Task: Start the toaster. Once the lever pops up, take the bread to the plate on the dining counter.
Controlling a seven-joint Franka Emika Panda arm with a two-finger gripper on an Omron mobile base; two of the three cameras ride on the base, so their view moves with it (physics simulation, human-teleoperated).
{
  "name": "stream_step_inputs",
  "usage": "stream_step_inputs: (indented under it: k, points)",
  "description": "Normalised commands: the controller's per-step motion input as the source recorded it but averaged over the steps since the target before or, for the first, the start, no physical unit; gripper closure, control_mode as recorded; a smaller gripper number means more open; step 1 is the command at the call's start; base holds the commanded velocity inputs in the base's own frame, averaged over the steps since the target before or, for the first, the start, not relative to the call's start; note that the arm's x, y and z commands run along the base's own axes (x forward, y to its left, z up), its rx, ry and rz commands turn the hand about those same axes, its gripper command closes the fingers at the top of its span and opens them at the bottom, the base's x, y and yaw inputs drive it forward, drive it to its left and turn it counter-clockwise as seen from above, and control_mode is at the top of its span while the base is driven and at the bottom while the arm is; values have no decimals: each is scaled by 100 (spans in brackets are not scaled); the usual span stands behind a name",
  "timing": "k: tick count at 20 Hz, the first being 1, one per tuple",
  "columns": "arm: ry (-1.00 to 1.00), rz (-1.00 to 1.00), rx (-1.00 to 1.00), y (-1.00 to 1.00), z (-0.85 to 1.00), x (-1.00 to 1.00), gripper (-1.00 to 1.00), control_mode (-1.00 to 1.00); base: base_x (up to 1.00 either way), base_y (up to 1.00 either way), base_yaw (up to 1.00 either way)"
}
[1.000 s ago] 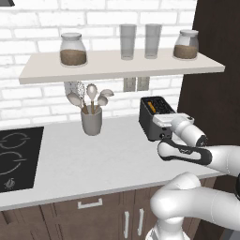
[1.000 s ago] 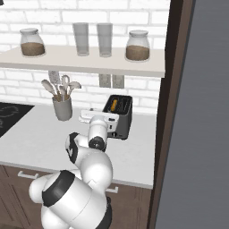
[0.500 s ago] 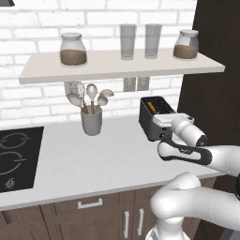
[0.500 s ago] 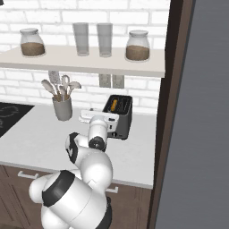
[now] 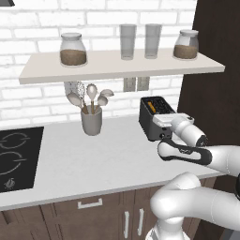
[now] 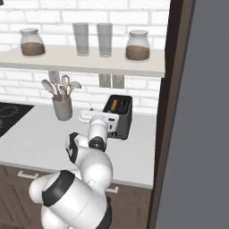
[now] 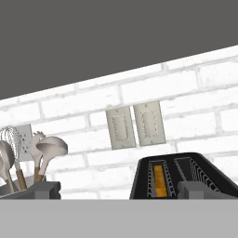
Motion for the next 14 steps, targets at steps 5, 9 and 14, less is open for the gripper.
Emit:
stream_step_inputs:
  k: [5, 9, 14]
  points:
    - [0, 0, 0, 0, 0, 0, -100, -100, 0, 0, 0]
    - [0, 0, 0, 0, 0, 0, -100, -100, 0, 0, 0]
    - [0, 0, 0, 0, 0, 0, -100, -100, 0, 0, 0]
